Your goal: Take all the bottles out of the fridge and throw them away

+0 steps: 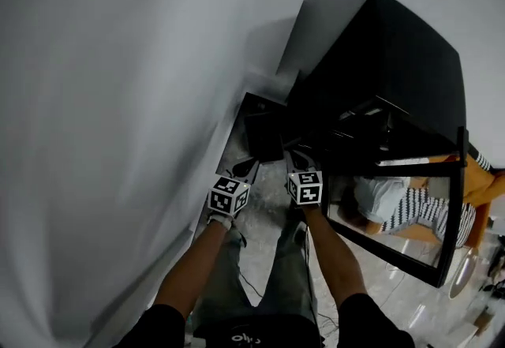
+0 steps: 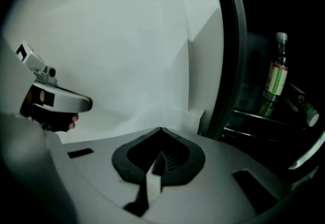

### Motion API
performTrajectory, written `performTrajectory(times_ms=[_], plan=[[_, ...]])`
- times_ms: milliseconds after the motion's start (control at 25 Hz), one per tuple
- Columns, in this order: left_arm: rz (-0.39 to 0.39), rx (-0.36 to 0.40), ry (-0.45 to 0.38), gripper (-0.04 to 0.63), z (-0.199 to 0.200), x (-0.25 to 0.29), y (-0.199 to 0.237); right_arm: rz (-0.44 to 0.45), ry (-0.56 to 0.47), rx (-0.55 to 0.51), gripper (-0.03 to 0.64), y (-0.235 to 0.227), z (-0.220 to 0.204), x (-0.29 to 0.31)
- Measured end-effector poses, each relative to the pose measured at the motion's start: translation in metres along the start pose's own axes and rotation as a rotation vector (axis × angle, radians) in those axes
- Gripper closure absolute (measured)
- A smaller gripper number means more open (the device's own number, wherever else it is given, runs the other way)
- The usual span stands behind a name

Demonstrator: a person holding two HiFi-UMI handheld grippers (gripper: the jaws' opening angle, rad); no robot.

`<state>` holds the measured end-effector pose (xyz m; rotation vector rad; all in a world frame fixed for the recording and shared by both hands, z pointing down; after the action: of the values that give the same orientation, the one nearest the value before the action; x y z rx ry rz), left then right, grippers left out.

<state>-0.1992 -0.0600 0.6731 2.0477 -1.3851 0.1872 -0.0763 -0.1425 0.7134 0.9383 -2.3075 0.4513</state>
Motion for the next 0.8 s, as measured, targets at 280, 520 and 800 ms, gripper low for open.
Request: performTrajectory(times_ms=[280,520,800], plan=[[-0.033,0.015,-0.058,0.591,0.071,-0.058,-0.069,-0.008,-0.164,0.033,0.609,0.015,0.08,-0.132],[-0.079,0.067,-0.142,0.592,0.131,-0.069,-0.157,-0.009,-0.261,0.003,0.609,-0.011,0.125,-0.229],[-0.12,0.162,-0.212,0.592,0.195,-0.052,-0.263,0.004,-0.348,-0.037,0.609,-0.064,0.16,-0.329]])
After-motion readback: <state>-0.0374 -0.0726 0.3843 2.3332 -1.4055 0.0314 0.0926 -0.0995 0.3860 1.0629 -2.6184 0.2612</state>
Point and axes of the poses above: the fingertips, and each gripper's own axes: x forward along the fingers, y to its left, z out of its top, the point moved 4 cm from there along -x, backward along the fingers, and after that the axes turned 3 degrees about -z, right-handed, at the moved point
